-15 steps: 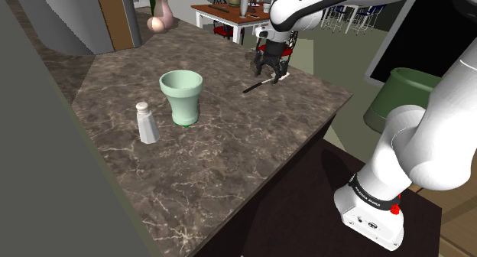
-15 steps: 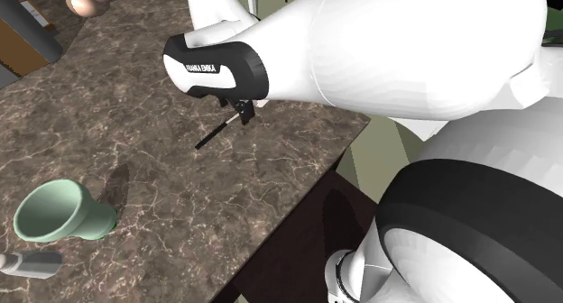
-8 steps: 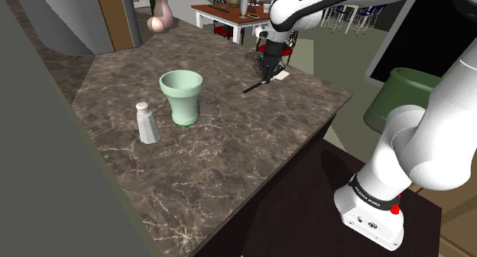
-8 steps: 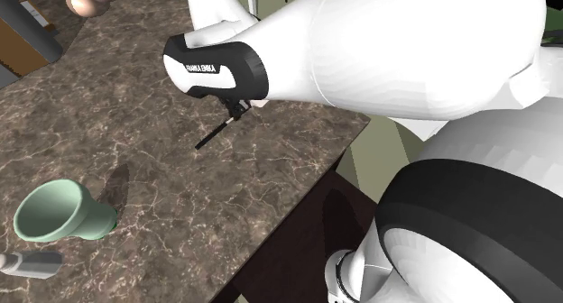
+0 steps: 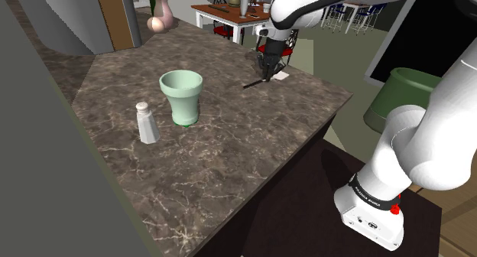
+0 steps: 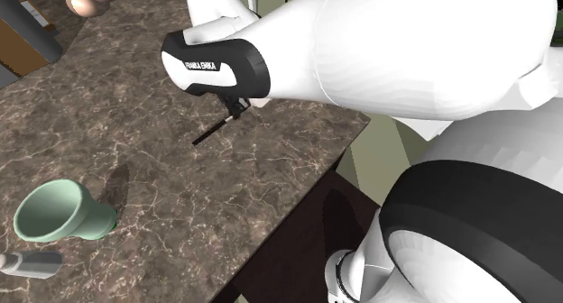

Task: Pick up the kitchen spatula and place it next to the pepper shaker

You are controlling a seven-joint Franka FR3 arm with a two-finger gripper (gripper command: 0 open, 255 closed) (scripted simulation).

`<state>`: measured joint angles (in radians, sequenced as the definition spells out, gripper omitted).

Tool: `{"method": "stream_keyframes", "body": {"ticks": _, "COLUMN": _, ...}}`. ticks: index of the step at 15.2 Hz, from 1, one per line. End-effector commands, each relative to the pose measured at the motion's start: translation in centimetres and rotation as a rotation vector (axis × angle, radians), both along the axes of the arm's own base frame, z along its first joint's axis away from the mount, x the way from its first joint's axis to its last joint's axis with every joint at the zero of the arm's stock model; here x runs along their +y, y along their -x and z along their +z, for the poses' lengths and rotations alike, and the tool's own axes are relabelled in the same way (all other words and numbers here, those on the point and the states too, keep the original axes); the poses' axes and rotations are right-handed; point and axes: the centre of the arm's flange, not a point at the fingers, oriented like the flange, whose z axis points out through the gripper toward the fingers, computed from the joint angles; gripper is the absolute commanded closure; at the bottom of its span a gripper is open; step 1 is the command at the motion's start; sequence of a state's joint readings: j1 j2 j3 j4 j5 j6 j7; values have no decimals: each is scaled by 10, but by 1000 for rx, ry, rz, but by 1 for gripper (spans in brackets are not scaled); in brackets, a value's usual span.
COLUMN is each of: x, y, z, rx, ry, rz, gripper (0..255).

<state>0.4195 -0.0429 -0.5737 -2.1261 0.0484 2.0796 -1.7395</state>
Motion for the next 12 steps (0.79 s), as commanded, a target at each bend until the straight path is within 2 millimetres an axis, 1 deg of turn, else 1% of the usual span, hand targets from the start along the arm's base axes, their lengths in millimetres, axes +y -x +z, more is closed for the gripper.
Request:
{"method": "stream_keyframes", "body": {"ticks": 1, "x": -1, "y": 0, "z": 9, "rx": 0, "ry": 0, "rz": 0, "gripper": 255}}
{"method": "stream_keyframes", "body": {"ticks": 12, "x": -1, "y": 0, "z": 67, "rx": 0, "ry": 0, "rz": 0, "gripper": 255}}
